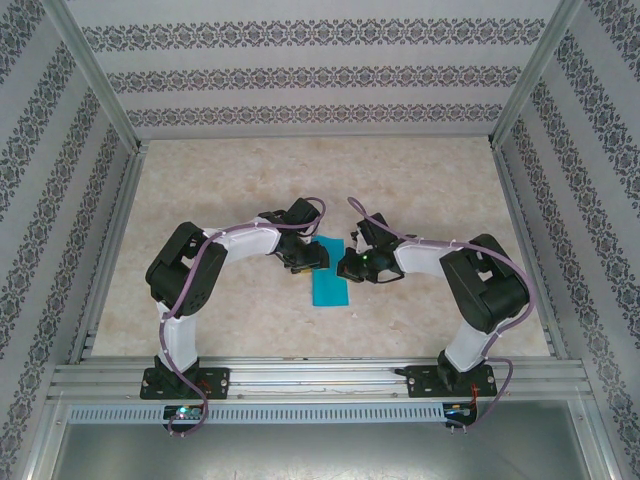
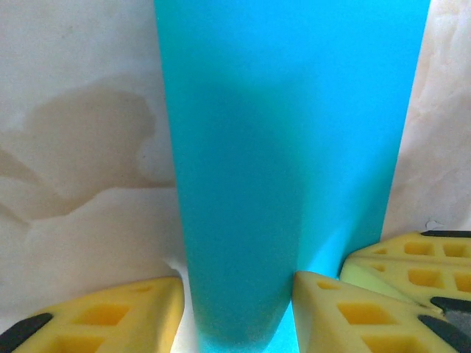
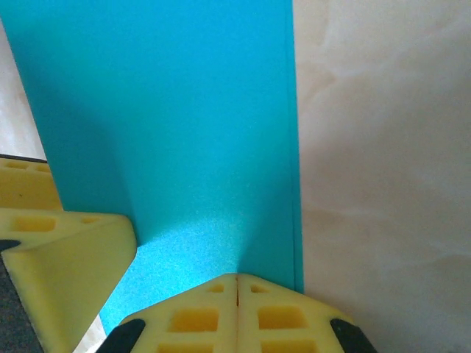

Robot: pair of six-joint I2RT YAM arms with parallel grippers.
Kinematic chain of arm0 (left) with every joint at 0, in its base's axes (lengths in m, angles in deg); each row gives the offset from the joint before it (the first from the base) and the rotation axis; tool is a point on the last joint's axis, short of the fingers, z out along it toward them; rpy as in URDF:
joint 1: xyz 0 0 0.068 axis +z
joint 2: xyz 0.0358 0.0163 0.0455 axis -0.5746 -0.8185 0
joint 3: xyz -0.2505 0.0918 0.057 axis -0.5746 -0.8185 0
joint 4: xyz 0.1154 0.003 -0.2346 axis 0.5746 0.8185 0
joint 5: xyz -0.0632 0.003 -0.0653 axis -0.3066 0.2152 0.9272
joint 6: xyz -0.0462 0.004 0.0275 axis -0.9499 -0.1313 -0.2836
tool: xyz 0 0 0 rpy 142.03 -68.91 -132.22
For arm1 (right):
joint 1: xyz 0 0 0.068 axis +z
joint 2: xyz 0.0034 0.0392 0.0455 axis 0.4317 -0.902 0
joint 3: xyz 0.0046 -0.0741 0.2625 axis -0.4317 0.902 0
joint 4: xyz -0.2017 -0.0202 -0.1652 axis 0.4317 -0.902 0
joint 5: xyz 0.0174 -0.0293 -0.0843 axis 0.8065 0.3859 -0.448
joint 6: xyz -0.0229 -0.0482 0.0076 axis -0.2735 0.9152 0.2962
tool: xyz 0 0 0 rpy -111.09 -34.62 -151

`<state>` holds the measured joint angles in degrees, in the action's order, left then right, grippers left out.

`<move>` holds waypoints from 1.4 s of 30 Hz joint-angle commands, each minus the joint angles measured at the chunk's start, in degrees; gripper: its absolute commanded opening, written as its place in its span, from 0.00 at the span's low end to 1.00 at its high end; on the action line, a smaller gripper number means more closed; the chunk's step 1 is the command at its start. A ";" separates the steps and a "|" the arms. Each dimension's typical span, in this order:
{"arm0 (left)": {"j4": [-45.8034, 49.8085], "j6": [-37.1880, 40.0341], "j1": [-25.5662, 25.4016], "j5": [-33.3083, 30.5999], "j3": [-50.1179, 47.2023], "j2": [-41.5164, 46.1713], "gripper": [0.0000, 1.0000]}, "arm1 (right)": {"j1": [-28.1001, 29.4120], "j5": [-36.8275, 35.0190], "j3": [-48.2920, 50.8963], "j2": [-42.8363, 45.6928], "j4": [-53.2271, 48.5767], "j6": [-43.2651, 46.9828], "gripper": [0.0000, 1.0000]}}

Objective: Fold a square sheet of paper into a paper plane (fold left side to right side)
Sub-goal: Hold the square sheet of paper at the center of the table.

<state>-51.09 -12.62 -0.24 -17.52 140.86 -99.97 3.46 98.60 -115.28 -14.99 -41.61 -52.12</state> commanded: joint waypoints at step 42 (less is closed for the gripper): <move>-5.66 2.08 0.26 7.73 -8.08 2.34 0.52 | 1.02 -3.25 -1.99 -2.02 -7.48 1.76 0.08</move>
<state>-54.48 -10.87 1.12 -13.96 132.86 -93.68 3.86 97.72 -117.18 -15.60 -45.20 -51.60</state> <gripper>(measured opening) 0.530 0.072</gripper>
